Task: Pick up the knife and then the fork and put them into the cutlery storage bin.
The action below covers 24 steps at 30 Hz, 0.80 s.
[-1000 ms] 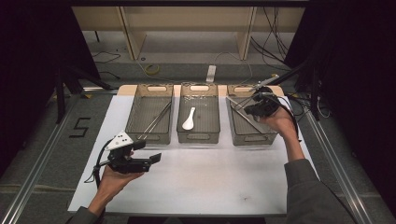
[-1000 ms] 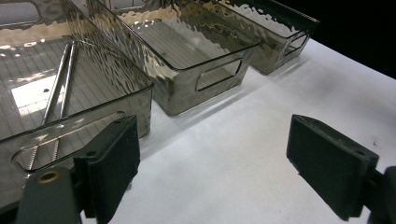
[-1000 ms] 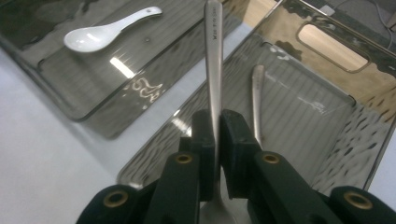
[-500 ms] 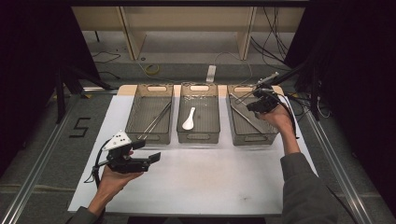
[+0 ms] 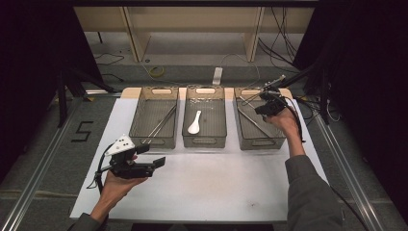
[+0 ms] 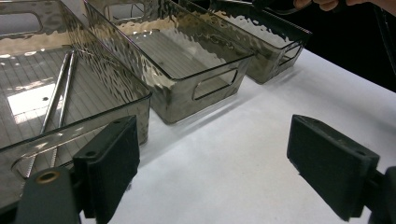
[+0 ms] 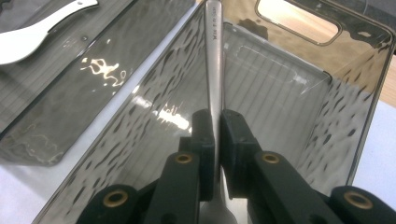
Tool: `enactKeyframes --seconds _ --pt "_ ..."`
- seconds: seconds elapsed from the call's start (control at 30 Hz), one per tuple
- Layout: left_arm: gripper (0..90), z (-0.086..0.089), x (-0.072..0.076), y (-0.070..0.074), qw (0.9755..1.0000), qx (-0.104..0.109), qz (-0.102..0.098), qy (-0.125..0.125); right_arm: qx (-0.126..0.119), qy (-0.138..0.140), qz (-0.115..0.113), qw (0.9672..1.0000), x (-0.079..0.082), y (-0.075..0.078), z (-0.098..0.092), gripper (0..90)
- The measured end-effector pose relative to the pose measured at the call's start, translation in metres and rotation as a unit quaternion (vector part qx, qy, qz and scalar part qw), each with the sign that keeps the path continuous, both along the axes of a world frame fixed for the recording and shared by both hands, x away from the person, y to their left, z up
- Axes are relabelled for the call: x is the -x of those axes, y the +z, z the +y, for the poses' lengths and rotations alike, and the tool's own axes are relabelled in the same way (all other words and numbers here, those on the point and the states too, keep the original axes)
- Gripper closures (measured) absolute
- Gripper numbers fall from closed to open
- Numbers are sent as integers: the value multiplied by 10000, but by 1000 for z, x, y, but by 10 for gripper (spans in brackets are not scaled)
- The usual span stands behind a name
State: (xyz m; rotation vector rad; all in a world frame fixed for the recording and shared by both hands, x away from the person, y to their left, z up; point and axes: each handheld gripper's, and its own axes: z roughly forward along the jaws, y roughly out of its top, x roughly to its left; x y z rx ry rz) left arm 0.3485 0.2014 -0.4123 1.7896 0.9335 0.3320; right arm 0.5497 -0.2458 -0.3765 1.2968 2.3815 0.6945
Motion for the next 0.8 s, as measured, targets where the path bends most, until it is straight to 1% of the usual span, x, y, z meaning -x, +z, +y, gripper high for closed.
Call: enactKeyframes --seconds 0.2,0.27,0.43,0.53,0.57,0.6,0.67,0.73,0.8 --pt "167 0 0 0 10000 5 22 -16 67 -2 42 10000 -3 -5 4 851" --pt "167 0 0 0 10000 12 17 -17 88 -51 71 9999 -4 -8 5 850" --pt "167 0 0 0 10000 -8 40 -28 26 -141 65 9999 -7 -11 5 847" --pt "167 0 0 0 10000 -14 36 -35 -38 -116 87 9999 -8 -12 6 839" --pt "167 0 0 0 10000 -12 36 -34 -34 -149 45 9999 -8 -13 6 836" --pt "167 0 0 0 10000 -14 39 -32 -110 -187 -50 9998 -8 -12 6 803" --pt "167 0 0 0 10000 -11 45 -29 -313 -226 -54 9992 -8 -11 4 745" --pt "167 0 0 -1 10000 -22 47 -30 -301 -198 -37 9993 -7 -9 4 694" --pt "167 0 0 0 10000 -20 45 -29 -304 -194 -96 9993 -5 -7 3 637"
